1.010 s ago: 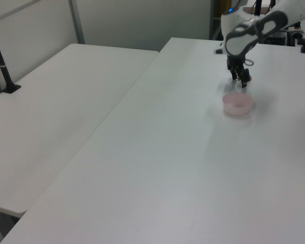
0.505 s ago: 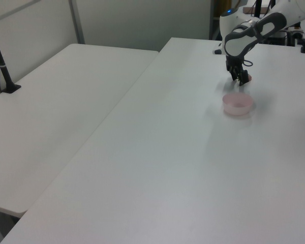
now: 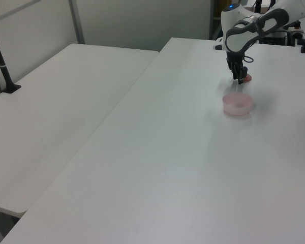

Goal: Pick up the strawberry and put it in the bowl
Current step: 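Close the gripper on the red strawberry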

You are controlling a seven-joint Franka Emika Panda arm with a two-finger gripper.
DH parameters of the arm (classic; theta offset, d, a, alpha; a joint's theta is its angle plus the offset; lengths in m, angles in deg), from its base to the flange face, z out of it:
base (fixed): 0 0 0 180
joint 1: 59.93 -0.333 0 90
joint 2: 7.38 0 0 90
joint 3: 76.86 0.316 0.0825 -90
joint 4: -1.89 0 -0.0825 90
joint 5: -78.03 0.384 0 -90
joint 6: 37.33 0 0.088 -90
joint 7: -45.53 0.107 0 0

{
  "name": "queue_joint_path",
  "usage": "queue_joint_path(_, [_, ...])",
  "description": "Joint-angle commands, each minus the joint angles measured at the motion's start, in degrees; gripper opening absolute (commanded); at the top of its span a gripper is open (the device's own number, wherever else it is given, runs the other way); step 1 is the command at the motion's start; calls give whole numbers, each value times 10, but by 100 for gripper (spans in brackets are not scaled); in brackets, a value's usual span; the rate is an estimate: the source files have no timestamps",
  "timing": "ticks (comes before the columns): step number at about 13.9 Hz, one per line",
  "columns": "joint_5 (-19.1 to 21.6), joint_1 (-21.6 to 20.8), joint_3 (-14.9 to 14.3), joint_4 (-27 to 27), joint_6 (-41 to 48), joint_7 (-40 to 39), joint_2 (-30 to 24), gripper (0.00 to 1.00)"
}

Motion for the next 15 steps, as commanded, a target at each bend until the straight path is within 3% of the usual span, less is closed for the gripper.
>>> queue_joint_path(1, [-2, 1, 0, 9, 16, -7, -18, 39])
queue_joint_path(9, [-1, 2, -4, 6, 34, -12, -23, 19])
queue_joint_path(10, [-1, 2, -4, 5, 34, -14, -23, 21])
queue_joint_path(11, [-1, 2, -4, 5, 34, -12, -24, 55])
queue_joint_path(12, [-1, 2, -4, 5, 34, -7, -24, 100])
queue_joint_path(15, [-1, 2, -7, 6, 34, -13, -29, 100])
